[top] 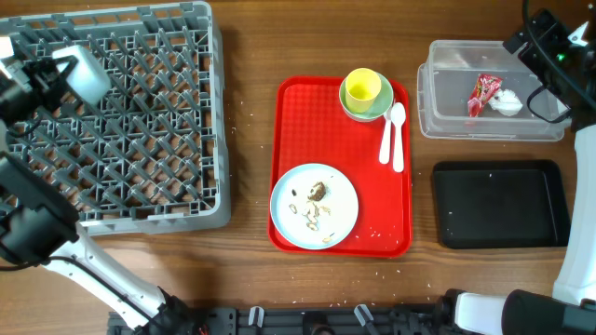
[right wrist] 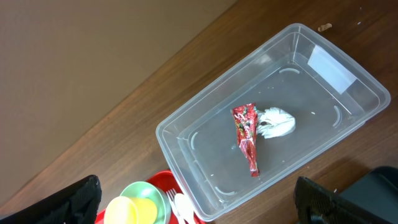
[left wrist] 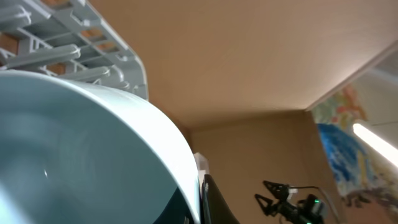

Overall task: Sort waste into correct bins and load items into the dishwasher rack
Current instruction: 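Place the light-blue bowl upside down in the dish rack with left gripper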

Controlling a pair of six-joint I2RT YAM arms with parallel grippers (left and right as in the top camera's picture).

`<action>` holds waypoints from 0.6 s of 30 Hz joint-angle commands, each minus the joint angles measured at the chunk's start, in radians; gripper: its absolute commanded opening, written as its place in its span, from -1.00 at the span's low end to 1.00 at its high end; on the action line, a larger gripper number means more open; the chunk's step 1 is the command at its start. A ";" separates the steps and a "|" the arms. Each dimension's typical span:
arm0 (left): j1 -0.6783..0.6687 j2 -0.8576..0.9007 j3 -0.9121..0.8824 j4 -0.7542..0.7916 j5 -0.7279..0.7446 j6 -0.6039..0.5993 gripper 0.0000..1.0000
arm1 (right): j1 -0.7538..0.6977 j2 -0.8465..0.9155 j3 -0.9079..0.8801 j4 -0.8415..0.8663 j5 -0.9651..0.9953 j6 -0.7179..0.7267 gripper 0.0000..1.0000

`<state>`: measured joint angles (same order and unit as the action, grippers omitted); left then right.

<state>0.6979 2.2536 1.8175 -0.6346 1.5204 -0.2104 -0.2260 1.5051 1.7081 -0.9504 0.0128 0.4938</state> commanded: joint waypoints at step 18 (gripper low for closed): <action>0.146 -0.095 0.000 -0.194 -0.163 0.016 0.27 | -0.003 -0.005 0.002 0.000 0.016 0.006 1.00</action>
<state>0.8448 2.2536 1.8191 -0.8112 1.3705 -0.1993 -0.2260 1.5051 1.7077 -0.9504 0.0128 0.4938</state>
